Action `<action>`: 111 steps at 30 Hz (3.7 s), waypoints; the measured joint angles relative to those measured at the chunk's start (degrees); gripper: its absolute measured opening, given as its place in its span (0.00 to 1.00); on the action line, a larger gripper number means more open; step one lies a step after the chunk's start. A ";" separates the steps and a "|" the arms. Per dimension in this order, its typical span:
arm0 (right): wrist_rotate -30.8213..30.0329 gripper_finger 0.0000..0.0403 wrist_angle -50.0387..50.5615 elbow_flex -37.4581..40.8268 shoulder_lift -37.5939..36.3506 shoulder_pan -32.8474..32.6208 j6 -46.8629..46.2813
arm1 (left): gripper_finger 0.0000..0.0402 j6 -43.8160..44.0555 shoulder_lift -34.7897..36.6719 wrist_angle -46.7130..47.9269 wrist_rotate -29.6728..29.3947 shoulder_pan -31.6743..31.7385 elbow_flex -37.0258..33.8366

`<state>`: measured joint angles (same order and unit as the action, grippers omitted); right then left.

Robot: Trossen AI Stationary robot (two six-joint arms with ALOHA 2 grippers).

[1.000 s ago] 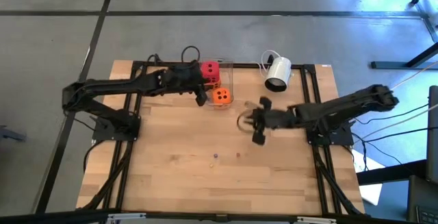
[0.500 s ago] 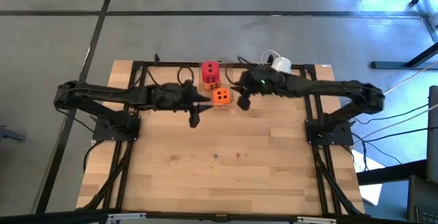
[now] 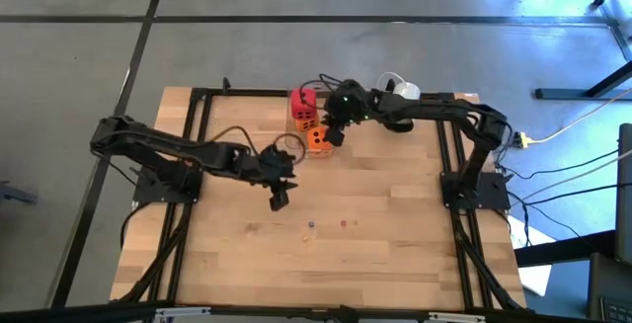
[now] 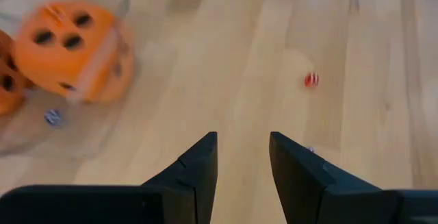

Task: Pick & Place Dice
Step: Put the right small yellow die into the bin, then put the small yellow die into the bin

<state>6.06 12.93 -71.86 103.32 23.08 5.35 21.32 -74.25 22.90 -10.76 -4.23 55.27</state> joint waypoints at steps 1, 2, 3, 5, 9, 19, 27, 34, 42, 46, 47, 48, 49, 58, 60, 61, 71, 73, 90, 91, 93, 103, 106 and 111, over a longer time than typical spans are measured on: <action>0.18 0.16 0.05 -0.82 0.63 0.41 -0.17 | 0.32 0.44 -1.07 0.04 0.00 -0.40 0.00; 0.39 0.16 0.48 -1.43 1.11 0.90 -0.18 | 0.32 0.80 -2.09 0.00 0.04 -0.74 0.00; 0.44 0.16 1.03 -1.95 1.52 1.24 -0.13 | 0.32 1.27 -3.10 0.06 0.02 -1.07 0.00; 0.43 0.16 1.04 -2.38 2.31 1.75 0.31 | 0.32 1.68 -5.15 -0.35 -0.15 -1.56 0.00; 0.44 0.17 2.24 -2.35 3.99 2.12 1.30 | 0.32 1.63 -8.98 -0.60 -0.22 -1.81 0.00; 0.44 0.20 2.93 -2.35 5.21 2.08 1.77 | 0.32 0.54 -17.61 -8.17 7.31 -2.38 0.02; 0.44 0.21 3.49 -2.33 5.21 2.09 1.26 | 0.32 -0.92 -22.06 -8.12 10.02 -3.06 0.02; 0.44 0.21 3.85 -2.33 5.21 2.08 1.11 | 0.32 -0.97 -22.17 -9.60 11.15 -4.07 0.00; 0.43 0.21 3.89 -2.31 5.21 2.09 1.11 | 0.32 -1.03 -22.17 -9.45 15.42 -4.89 0.01; 0.42 0.21 3.89 -2.31 5.21 2.08 1.11 | 0.32 -2.10 -22.17 -9.50 15.50 -5.31 0.01; 0.42 0.21 3.89 -2.29 5.21 2.08 1.11 | 0.32 -2.47 -22.17 -9.57 15.51 -5.43 0.00; 0.42 0.21 3.89 -2.29 5.21 2.08 1.09 | 0.32 -2.55 -22.17 -9.65 15.50 -5.50 0.01; 0.42 0.22 3.89 -2.29 5.21 2.08 0.96 | 0.33 -2.60 -22.17 -9.66 15.52 -5.52 0.02; 0.40 0.34 3.89 -2.29 5.21 2.08 0.83 | 0.45 -2.60 -22.17 -9.47 15.58 -5.56 0.00; 0.38 0.36 3.87 -2.29 5.21 2.08 0.67 | 0.47 -2.60 -22.17 -9.47 15.56 -5.56 0.02; 0.38 0.37 3.87 -2.29 5.21 2.08 0.67 | 0.48 -2.51 -22.17 -9.47 15.56 -5.56 0.00; 0.38 0.47 4.03 -2.29 5.21 2.10 -0.18 | 0.49 -0.94 -22.17 -9.47 15.52 -5.56 0.02; 0.38 0.50 4.04 -2.29 5.21 2.11 -0.16 | 0.49 -0.90 -22.17 -9.49 15.54 -5.56 0.02; -11.51 0.57 7.48 -2.27 -10.86 -3.67 -0.97 | 0.49 -4.35 -22.15 -18.40 15.08 -9.11 0.02; -11.98 0.57 7.77 -2.27 -11.30 -3.93 -1.47 | 0.49 -4.67 -22.15 -18.56 14.83 -9.47 0.02; -12.97 0.57 8.52 -2.27 -11.70 -4.34 -2.10 | 0.49 -4.63 -22.15 -18.34 14.90 -9.92 0.02; -13.15 0.57 8.71 -2.27 -11.27 -4.45 -1.86 | 0.49 0.39 -22.15 -18.99 7.67 -12.83 0.02; -13.11 0.57 9.13 -2.27 -11.27 -4.45 -2.54 | 0.49 -0.72 -22.77 -19.78 7.72 -14.35 0.02; -13.13 0.57 10.42 -2.27 -11.27 -4.45 -2.76 | 0.49 -2.02 -25.54 -21.46 8.36 -16.97 0.02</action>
<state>-7.07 23.35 -74.13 92.05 18.63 2.59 19.30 -99.79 1.44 -2.41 -21.19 55.29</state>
